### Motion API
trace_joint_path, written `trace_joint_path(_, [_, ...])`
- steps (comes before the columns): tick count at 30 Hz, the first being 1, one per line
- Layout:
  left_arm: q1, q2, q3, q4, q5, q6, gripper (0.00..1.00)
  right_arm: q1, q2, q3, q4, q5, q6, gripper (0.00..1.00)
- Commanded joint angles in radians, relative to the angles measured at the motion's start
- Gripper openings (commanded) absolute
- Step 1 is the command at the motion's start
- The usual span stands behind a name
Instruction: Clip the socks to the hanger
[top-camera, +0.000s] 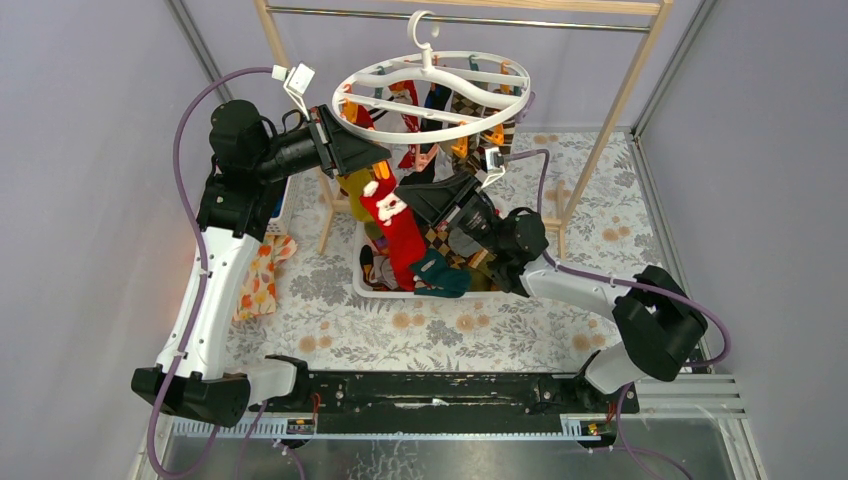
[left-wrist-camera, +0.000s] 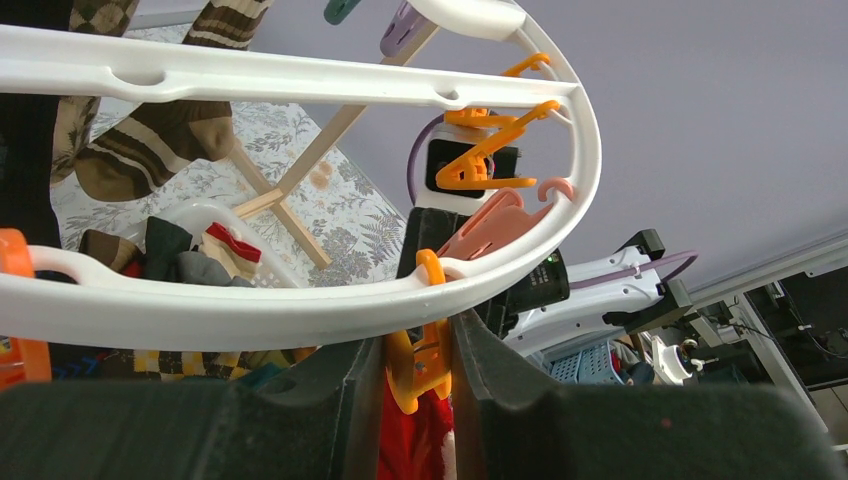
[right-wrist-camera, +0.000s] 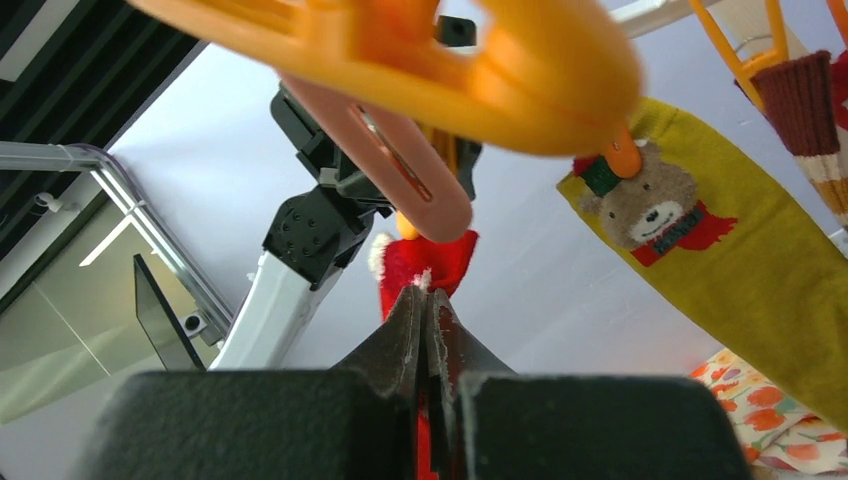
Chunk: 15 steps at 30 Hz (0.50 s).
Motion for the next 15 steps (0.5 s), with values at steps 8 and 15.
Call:
trace_joint_path(8, [-0.004, -0.024, 0.019, 0.038, 0.025, 0.009, 0.00, -0.006, -0.033, 0.030, 0.046, 0.004, -0.021, 0.00])
trace_joint_path(15, [-0.004, -0.027, 0.017, 0.045, 0.032, 0.000, 0.00, -0.007, 0.014, 0.069, 0.068, -0.004, 0.002, 0.00])
